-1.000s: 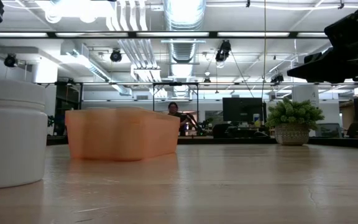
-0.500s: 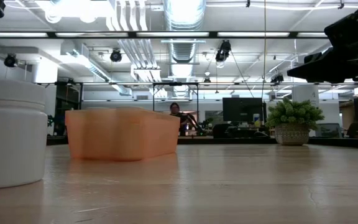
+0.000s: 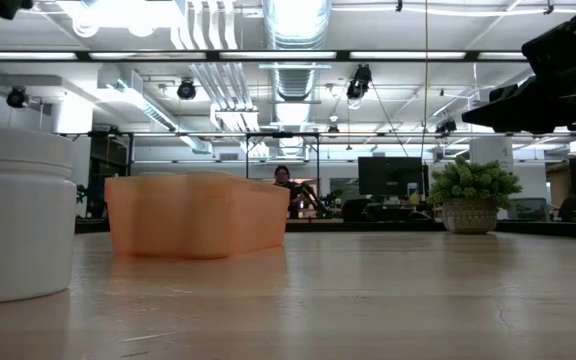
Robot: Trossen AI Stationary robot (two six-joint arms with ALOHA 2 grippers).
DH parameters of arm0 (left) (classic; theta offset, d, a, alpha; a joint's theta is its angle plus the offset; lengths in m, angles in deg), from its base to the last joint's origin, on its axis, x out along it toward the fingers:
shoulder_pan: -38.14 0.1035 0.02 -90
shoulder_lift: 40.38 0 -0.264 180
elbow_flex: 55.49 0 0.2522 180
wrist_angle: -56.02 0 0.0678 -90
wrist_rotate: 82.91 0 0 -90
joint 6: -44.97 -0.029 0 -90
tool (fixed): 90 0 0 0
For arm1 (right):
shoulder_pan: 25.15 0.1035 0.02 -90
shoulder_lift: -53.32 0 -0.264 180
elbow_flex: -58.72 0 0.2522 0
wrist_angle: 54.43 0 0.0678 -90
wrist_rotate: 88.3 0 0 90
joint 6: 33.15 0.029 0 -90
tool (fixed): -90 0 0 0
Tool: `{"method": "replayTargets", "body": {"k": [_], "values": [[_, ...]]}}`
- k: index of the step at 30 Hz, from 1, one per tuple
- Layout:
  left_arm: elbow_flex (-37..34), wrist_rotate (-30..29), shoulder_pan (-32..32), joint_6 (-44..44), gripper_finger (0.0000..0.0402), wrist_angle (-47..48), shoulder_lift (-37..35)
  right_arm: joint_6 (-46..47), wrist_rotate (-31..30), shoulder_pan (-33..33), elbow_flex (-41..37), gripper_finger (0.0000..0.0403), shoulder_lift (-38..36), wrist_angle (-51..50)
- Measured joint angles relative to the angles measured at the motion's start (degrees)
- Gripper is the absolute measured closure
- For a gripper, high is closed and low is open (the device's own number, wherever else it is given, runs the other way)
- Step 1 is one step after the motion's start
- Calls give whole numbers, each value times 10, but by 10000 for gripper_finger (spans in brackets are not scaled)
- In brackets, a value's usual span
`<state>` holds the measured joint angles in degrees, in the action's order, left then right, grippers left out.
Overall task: Pick and place pill bottles into a basket
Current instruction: Put the left white medicine bottle into the orange bin
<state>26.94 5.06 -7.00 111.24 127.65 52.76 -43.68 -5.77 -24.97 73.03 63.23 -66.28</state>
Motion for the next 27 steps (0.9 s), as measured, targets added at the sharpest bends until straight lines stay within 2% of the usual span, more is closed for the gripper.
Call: {"method": "replayTargets", "body": {"k": [9, 13, 21, 27], "values": [[-1, -22, 76, -16, 260, 20, -93, 0, 0, 0, 0, 394, 0, 0], [-1, -32, 146, -95, 260, 19, -115, 0, 0, 0, 0, 394, 0, 0], [39, -33, 292, -239, 260, 24, -110, 0, 0, 0, 0, 394, 0, 0], [94, -31, 346, -298, 260, 48, -88, 0, 0, 0, 0, 394, 0, 0]]}}
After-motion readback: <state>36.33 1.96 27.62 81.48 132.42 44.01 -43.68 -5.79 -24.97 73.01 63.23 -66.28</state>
